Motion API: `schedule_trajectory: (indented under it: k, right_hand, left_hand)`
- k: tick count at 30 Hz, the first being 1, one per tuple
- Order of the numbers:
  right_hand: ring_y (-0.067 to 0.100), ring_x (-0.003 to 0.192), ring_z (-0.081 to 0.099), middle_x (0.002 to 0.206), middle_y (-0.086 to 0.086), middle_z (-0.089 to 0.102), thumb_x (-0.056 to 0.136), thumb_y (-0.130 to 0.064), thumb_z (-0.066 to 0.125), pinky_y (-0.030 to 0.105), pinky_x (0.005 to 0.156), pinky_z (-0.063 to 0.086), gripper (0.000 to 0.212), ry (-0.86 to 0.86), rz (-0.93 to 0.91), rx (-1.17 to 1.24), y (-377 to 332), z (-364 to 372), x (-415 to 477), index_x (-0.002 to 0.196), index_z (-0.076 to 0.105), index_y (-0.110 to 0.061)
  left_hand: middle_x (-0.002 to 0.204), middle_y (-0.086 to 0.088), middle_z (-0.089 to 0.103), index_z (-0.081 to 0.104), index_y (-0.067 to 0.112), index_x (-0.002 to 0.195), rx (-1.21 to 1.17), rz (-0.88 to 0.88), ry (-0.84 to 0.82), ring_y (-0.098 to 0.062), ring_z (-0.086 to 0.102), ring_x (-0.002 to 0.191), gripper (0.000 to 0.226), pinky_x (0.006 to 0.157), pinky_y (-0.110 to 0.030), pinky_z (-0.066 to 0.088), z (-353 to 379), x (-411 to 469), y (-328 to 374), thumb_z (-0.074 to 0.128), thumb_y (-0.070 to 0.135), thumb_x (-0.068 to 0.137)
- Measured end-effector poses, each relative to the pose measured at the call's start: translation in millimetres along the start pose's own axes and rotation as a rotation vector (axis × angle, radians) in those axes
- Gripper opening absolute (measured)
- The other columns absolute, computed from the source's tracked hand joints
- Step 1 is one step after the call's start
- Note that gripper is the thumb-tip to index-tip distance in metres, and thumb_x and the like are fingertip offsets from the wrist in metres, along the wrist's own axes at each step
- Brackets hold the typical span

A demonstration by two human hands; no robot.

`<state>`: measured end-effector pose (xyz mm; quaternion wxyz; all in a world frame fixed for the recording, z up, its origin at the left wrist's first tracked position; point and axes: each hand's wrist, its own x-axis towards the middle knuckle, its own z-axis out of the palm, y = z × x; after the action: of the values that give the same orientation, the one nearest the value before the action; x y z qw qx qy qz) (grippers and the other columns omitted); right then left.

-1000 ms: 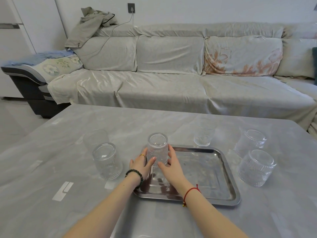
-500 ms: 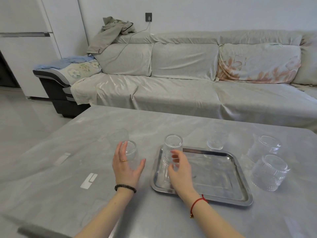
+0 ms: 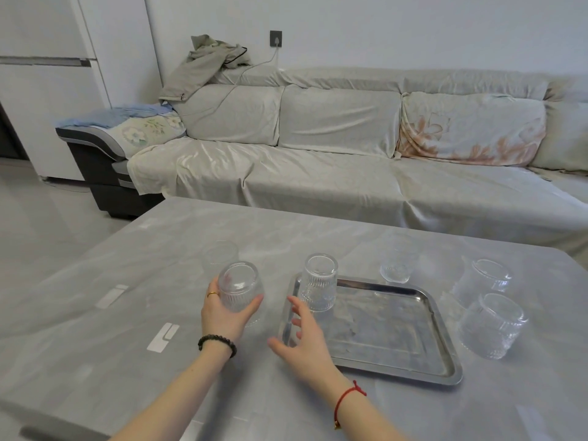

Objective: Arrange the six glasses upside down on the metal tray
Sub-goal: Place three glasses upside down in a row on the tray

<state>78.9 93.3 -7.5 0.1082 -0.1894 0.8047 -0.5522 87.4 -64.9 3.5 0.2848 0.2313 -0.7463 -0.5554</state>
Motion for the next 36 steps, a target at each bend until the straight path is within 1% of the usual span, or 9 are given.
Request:
schedule_trajectory:
  k: [2,4,7,10,12,16,20,26,36]
  right_hand:
    - [0.002,0.127,0.032,0.135,-0.020,0.032,0.067,-0.028,0.074,0.025,0.110,0.027,0.088,0.021,-0.052,-0.002,-2.2,2.1,-1.4,0.139,0.023,-0.031]
    - [0.000,0.130,0.031,0.139,-0.016,0.033,0.062,-0.029,0.077,0.025,0.111,0.028,0.096,0.114,-0.081,0.021,-5.1,0.5,-2.3,0.140,0.022,-0.028]
    - [0.013,0.121,0.049,0.132,-0.002,0.050,0.054,-0.026,0.077,0.037,0.104,0.043,0.086,0.330,-0.036,0.060,-4.1,-18.1,-3.4,0.130,0.037,-0.023]
    - [0.012,0.108,0.057,0.116,-0.007,0.060,0.045,-0.033,0.078,0.031,0.089,0.049,0.079,0.391,-0.016,0.043,5.8,-51.3,-7.5,0.117,0.044,-0.035]
    - [0.008,0.108,0.056,0.115,-0.010,0.060,0.045,-0.033,0.081,0.026,0.089,0.047,0.080,0.403,-0.008,0.002,13.9,-73.5,-8.6,0.115,0.043,-0.041]
    - [0.020,0.117,0.052,0.126,0.001,0.057,0.054,-0.030,0.086,0.040,0.102,0.043,0.086,0.477,0.100,-0.026,32.8,-102.9,1.9,0.126,0.040,-0.021]
    - [0.024,0.121,0.049,0.128,0.004,0.055,0.055,-0.028,0.086,0.031,0.096,0.039,0.086,0.474,0.154,-0.055,43.6,-111.9,20.2,0.126,0.039,-0.017]
    - [0.023,0.129,0.042,0.139,0.005,0.047,0.057,-0.031,0.085,0.038,0.105,0.036,0.095,0.435,0.170,-0.066,50.5,-108.7,40.0,0.134,0.031,-0.019]
    - [0.025,0.130,0.040,0.140,0.005,0.046,0.062,-0.027,0.083,0.041,0.107,0.034,0.095,0.435,0.203,-0.026,51.6,-107.8,44.4,0.137,0.026,-0.020]
  left_hand:
    - [0.111,0.007,0.060,0.047,0.031,0.115,-0.065,0.030,-0.084,-0.015,0.059,0.102,0.074,0.091,-0.032,0.049,6.3,-13.2,8.9,0.086,0.024,0.054]
    - [0.104,0.019,0.059,0.048,0.043,0.107,-0.086,0.088,-0.183,0.003,0.059,0.092,0.072,0.077,-0.012,0.050,20.3,-29.2,18.9,0.088,0.025,0.050]
    - [0.106,0.024,0.057,0.048,0.048,0.102,-0.089,0.171,-0.329,0.017,0.052,0.095,0.073,0.077,0.000,0.043,49.4,-48.4,29.8,0.089,0.025,0.046]
    - [0.119,0.021,0.054,0.042,0.056,0.107,-0.042,0.219,-0.505,0.014,0.047,0.110,0.075,0.088,-0.001,0.038,67.7,-54.8,39.9,0.084,0.035,0.049]
    - [0.135,0.013,0.045,0.035,0.052,0.120,0.024,0.243,-0.550,0.008,0.040,0.121,0.078,0.099,-0.005,0.032,68.1,-53.8,35.9,0.080,0.041,0.057]
    - [0.143,0.012,0.026,0.013,0.024,0.141,0.331,0.180,-0.541,-0.006,0.027,0.132,0.106,0.109,-0.023,0.022,44.2,-52.1,-1.3,0.071,0.059,0.060]
    - [0.153,-0.002,0.016,0.003,0.014,0.142,0.657,0.162,-0.640,-0.016,0.018,0.139,0.127,0.117,-0.031,0.014,26.8,-52.9,-28.9,0.063,0.076,0.049]
    - [0.154,0.005,0.013,0.001,0.019,0.143,0.740,0.270,-0.628,-0.008,0.009,0.141,0.109,0.117,-0.030,0.002,35.7,-48.5,-36.9,0.052,0.074,0.063]
    - [0.155,0.006,0.011,-0.002,0.020,0.143,0.776,0.287,-0.635,-0.007,0.005,0.141,0.107,0.116,-0.030,-0.002,35.7,-48.1,-38.9,0.045,0.077,0.064]
